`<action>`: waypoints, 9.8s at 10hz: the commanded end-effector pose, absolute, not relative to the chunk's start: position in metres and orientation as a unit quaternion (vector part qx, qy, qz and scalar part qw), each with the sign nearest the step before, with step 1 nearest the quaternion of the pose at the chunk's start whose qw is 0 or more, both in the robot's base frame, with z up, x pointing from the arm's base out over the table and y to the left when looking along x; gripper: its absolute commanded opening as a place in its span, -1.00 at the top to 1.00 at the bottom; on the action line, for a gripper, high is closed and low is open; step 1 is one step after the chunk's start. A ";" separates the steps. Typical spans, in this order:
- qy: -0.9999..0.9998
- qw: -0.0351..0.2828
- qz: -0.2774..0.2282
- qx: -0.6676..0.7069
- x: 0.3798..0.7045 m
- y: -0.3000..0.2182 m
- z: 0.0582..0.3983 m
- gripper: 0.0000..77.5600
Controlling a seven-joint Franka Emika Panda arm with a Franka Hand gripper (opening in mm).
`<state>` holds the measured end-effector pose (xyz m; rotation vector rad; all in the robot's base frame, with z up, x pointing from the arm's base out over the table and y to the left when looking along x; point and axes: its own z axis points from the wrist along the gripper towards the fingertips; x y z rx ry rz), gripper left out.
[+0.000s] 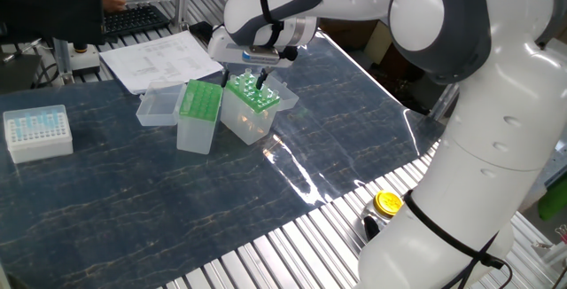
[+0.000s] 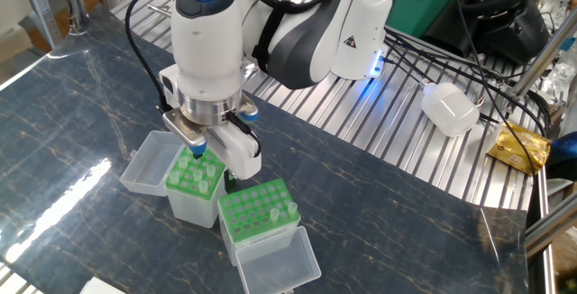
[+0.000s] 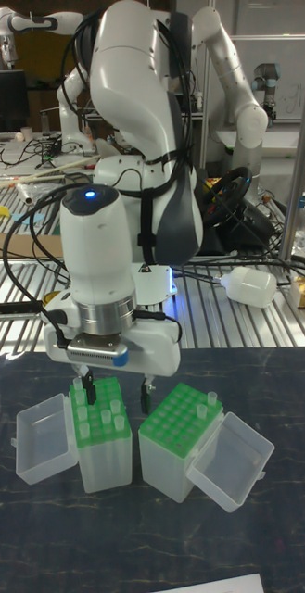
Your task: Transfer all large pipette tips from one holder to another
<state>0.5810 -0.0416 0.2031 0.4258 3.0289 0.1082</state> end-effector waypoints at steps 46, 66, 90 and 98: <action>0.988 0.047 0.013 0.149 0.580 -0.032 0.311 0.94; 0.971 0.033 0.014 0.235 0.571 0.012 0.376 0.94; 0.938 0.041 0.033 0.342 0.610 0.069 0.346 0.94; 0.939 0.042 0.043 0.338 0.614 0.067 0.339 0.94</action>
